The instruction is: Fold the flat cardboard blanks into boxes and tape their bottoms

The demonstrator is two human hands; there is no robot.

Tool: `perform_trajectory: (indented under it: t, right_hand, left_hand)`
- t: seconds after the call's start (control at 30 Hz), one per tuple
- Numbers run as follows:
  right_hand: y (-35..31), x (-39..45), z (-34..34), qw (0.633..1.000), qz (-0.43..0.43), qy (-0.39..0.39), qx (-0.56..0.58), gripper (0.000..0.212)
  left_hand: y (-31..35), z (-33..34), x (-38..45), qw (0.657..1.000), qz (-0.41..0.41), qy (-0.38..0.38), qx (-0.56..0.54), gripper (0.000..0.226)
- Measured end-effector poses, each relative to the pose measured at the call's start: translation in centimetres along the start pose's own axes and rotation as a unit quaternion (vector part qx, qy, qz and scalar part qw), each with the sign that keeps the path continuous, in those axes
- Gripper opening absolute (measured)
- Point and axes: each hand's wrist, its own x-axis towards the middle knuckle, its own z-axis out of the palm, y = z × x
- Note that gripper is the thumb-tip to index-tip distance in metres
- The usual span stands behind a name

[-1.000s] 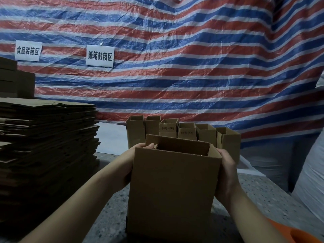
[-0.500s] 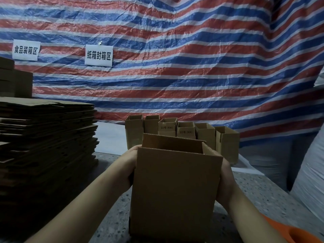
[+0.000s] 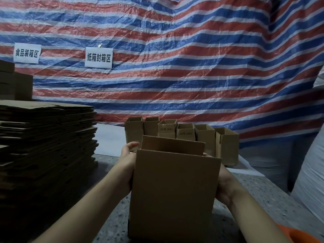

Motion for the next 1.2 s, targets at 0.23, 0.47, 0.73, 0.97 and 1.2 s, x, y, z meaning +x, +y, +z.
perform_trajectory:
  t: [0.23,0.47,0.73,0.97,1.2]
  right_hand:
    - [-0.4,0.1,0.0,1.0,0.013,-0.009,0.01,0.015]
    - [-0.5,0.2,0.2,1.0,0.019,-0.009,0.018,0.015]
    - [-0.4,0.2,0.1,1.0,0.012,-0.008,0.012,0.013]
    - [-0.4,0.2,-0.4,0.999,-0.001,-0.051,0.011,0.024]
    - [0.5,0.7,-1.0,0.998,0.032,-0.036,0.038,0.046]
  left_hand:
    - [0.7,-0.5,-0.6,0.992,0.005,-0.054,0.114,0.008]
    - [2.7,-3.2,0.4,0.951,-0.033,-0.233,0.202,0.074]
    - [2.9,-4.6,-0.2,0.917,0.029,-0.304,0.258,0.114]
    - [2.2,-3.7,0.6,0.936,0.043,-0.215,0.275,0.084]
    - [1.7,-3.6,1.1,0.957,0.045,-0.165,0.234,0.066]
